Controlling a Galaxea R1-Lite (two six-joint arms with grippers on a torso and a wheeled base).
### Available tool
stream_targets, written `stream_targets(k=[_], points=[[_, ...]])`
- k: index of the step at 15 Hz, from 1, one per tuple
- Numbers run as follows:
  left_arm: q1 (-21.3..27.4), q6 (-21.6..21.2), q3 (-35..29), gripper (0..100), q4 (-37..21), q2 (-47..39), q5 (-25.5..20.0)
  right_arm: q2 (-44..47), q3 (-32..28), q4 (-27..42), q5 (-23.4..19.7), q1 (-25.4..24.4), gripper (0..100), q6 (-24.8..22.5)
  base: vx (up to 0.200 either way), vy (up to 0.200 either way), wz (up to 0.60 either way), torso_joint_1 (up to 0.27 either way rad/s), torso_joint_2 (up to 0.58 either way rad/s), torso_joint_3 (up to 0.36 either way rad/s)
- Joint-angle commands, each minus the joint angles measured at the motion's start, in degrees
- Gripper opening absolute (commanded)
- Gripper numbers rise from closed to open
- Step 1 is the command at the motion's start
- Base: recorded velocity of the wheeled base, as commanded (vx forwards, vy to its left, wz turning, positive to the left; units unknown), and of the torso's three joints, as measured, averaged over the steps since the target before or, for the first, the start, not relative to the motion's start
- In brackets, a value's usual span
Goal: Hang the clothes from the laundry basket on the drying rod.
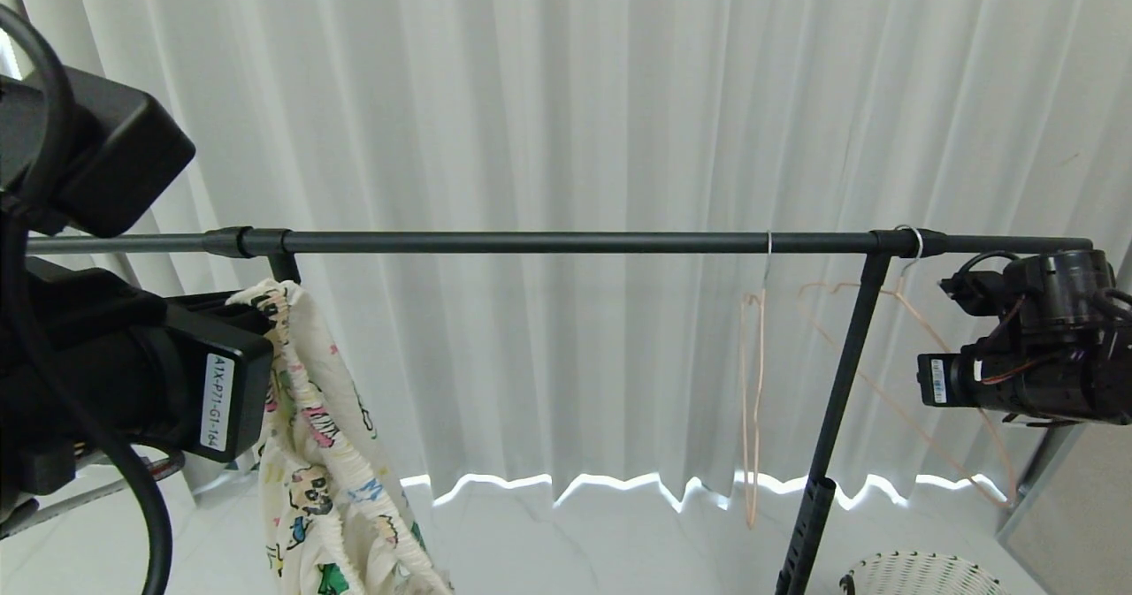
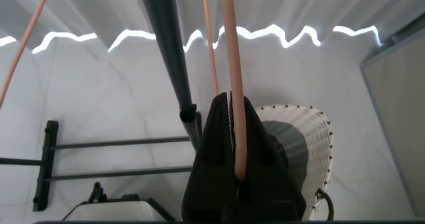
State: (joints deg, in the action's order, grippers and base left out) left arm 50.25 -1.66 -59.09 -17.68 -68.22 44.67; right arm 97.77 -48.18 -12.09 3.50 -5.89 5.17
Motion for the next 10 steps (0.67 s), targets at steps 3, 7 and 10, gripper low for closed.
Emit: stream_targets(k=[3,7,10], points=[[0.02,-0.01,0.03,0,0.01,0.1,0.07,-3.02,-0.07,-0.12,0.02,-0.09,0,-0.07,0.0,0.0,0.0,0.0,0.0,0.0],[0.02,-0.01,0.73,0,0.01,0.19,0.07,-8.12,2.83,-0.04,0.1,-0.53,0,-0.25,0.0,0.0,0.0,0.0,0.0,0.0],[0.02,-0.01,1.26,0,0.01,0.54,0.07,-12.95,6.69,0.05,0.1,-0.79,0,-0.25,0.0,0.0,0.0,0.0,0.0,0.0]])
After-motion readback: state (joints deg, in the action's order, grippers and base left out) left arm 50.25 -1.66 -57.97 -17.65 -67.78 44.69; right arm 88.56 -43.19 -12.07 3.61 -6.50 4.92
